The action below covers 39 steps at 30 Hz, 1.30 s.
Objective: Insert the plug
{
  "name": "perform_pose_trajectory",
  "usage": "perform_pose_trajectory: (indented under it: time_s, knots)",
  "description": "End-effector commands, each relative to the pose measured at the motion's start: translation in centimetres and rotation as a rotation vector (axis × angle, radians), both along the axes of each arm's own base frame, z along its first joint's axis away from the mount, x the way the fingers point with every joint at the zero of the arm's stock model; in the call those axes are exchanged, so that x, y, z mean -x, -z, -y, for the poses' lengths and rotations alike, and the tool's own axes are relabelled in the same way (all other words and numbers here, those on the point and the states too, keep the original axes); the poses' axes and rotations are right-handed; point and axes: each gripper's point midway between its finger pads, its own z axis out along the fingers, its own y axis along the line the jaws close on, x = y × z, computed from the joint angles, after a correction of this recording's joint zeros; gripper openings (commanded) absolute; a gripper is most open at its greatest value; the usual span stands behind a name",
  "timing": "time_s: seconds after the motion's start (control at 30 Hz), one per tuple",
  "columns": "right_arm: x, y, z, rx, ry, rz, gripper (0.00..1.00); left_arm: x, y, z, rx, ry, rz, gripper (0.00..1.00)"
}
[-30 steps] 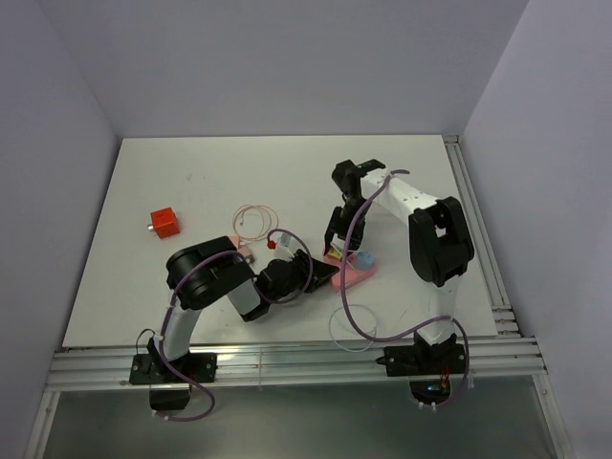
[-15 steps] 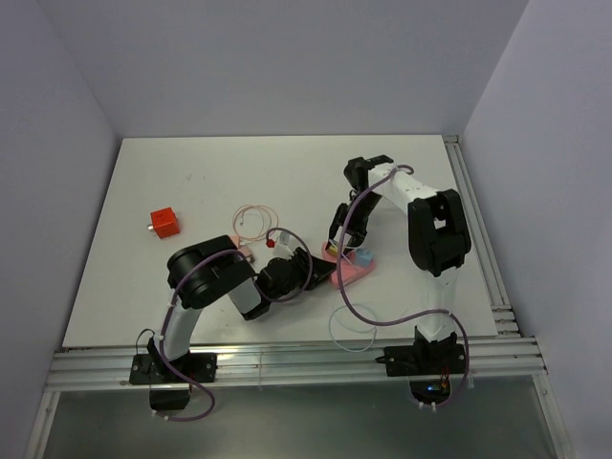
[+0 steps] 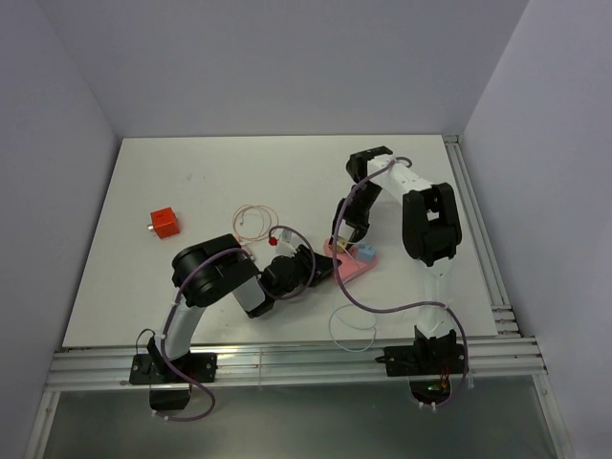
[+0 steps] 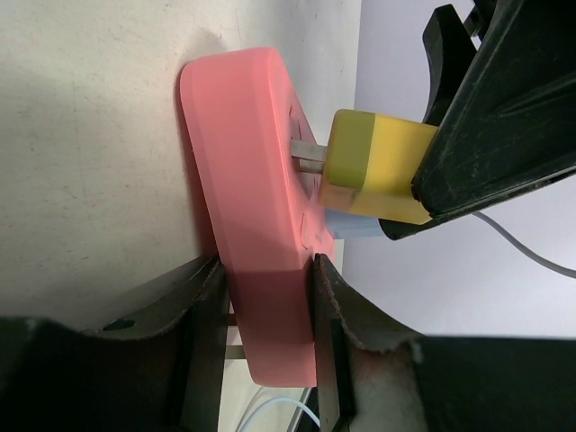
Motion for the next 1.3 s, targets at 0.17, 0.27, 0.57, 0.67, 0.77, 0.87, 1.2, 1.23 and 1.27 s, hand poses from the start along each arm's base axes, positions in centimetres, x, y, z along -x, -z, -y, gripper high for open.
perform_pose_trajectory:
  time_s: [0.17,0.27,0.57,0.67,0.77,0.87,1.2,1.23,1.27]
  knots:
    - [-5.5,6.7,1.5,0.204,-0.178,0.237,0.00,10.3,16.8,-9.0,-0.626,0.224,-0.264,0.00]
    - [-5.7,7.2,1.5,0.227,-0.209,0.230,0.00,10.6,16.8,-9.0,-0.633,0.229,-0.267,0.01]
    - [-5.6,9.7,-1.0,0.295,-0.253,0.237,0.00,11.7,16.8,-8.8,-0.632,0.238,-0.279,0.01]
    - [-6.2,10.2,-0.4,0.362,-0.230,0.277,0.00,11.8,16.5,-8.9,-0.620,0.233,-0.272,0.00]
    - [-5.7,10.6,-0.4,0.382,-0.205,0.306,0.00,12.1,16.4,-9.2,-0.616,0.231,-0.278,0.00]
    - [-4.3,11.7,-0.2,0.397,-0.201,0.303,0.00,12.1,16.1,-9.7,-0.608,0.222,-0.274,0.00]
    - [-7.1,10.8,0.6,0.288,-0.114,0.263,0.00,12.7,16.0,-10.0,-0.624,0.213,-0.274,0.00]
    - [-6.8,10.9,0.7,0.293,-0.119,0.242,0.00,12.9,16.0,-9.9,-0.630,0.217,-0.270,0.00]
    - [-6.8,11.1,0.7,0.296,-0.126,0.230,0.00,13.0,16.0,-10.0,-0.638,0.217,-0.271,0.00]
